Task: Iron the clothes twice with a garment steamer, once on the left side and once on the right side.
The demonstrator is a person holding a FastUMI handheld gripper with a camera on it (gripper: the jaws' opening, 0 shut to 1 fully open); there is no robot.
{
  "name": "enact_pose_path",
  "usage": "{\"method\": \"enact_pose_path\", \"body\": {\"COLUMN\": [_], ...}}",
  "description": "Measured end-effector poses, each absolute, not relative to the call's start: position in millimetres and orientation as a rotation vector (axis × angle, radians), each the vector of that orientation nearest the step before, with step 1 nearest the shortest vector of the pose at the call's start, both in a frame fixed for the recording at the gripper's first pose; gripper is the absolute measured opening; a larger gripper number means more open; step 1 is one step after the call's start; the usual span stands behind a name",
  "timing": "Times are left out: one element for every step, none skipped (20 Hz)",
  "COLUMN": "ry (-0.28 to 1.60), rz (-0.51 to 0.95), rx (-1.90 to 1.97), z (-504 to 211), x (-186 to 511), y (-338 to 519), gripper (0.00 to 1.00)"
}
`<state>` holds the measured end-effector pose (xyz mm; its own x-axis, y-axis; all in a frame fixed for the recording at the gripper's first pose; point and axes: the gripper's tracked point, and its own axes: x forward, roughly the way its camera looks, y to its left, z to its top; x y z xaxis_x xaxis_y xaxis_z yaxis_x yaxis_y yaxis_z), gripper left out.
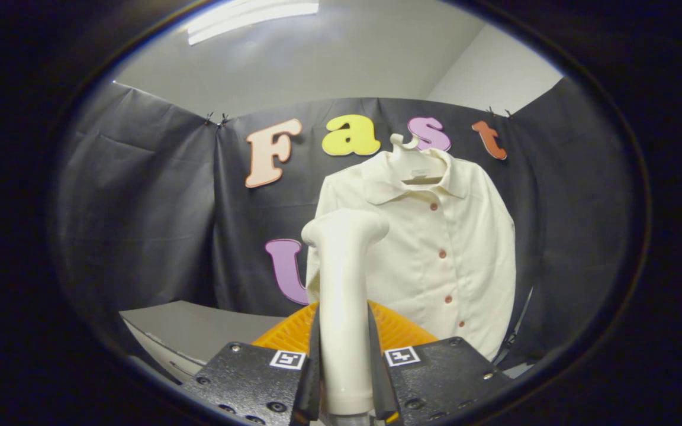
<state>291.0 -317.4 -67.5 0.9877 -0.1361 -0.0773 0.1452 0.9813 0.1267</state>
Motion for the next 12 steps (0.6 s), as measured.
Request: {"method": "enact_pose_path", "body": {"ry": [0.052,0.036,0.026,0.023,0.011,0.01,0.009,0.013,0.014,0.002,0.004,0.001], "rz": [-0.141,-0.146,-0.158,-0.171,-0.178,-0.177,-0.178,-0.179,-0.178,-0.177,-0.172,-0.165], "rx": [0.133,0.135,0.136,0.136,0.146,0.156,0.166,0.171,0.174,0.176,0.183,0.193], "z": [-66.8,-67.7,-69.4,-74.0,-75.8,-78.3,-83.2,-86.7,-90.8,-90.1,-94.0,-98.9], "x": [299.2,307.4,316.4,323.0,327.7,332.1,336.5,341.0,342.0,344.0,344.9,345.1], "y": [-322.8,-329.3,-338.0,-346.2,-353.4,-356.1,-359.2,-362.6,-366.6,-368.6,-368.7,-368.0], "gripper": [0.34,0.34,0.34,0.34,0.34,0.35,0.34,0.34,0.34,0.34,0.34,0.34]}}
